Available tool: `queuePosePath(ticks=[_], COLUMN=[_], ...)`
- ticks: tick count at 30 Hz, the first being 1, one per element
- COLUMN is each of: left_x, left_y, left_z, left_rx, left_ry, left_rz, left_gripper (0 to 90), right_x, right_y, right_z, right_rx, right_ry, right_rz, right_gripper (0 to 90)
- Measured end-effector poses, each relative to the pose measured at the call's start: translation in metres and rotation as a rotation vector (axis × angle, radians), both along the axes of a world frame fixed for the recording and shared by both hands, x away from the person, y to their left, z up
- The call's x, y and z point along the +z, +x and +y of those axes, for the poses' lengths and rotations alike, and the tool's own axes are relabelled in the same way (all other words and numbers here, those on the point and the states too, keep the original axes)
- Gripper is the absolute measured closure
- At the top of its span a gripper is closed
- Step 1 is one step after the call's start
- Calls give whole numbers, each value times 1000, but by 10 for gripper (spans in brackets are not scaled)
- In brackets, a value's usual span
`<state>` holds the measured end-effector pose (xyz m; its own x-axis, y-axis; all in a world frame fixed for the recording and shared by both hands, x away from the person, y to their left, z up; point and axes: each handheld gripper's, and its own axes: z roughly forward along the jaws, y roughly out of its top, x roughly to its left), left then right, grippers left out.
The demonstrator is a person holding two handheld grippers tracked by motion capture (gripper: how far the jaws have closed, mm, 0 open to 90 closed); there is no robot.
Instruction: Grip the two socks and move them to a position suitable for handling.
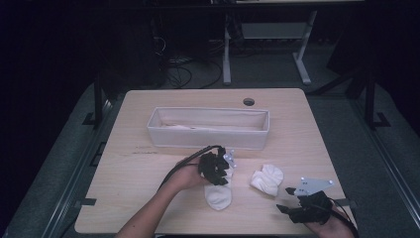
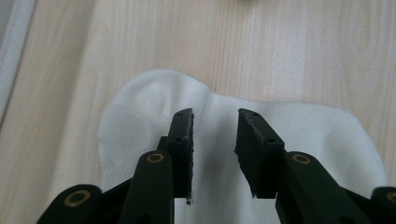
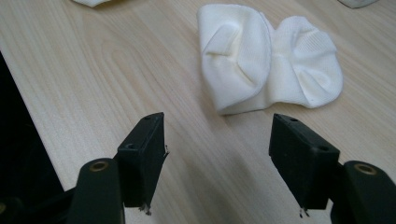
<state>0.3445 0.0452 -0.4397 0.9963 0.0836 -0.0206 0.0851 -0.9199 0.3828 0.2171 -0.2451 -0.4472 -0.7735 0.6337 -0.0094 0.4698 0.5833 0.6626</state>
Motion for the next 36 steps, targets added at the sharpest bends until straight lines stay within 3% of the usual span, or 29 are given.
queuePosePath(ticks=[10, 17, 26, 36], left_x=[13, 18, 8, 1], left_y=[-4, -17, -20, -21], left_z=[16, 28, 31, 26], left_rx=[7, -9, -23, -35], left_ry=[-41, -28, 2, 16], left_rz=[-4, -27, 6, 2], left_gripper=[617, 599, 595, 585], right_x=[0, 0, 0, 1], right_y=[0, 0, 0, -1], right_z=[0, 3, 1, -1], right_rx=[1, 6, -2, -4], right_ry=[-6, -10, -8, -8], right_rz=[0, 1, 1, -3], right_gripper=[352, 352, 352, 351])
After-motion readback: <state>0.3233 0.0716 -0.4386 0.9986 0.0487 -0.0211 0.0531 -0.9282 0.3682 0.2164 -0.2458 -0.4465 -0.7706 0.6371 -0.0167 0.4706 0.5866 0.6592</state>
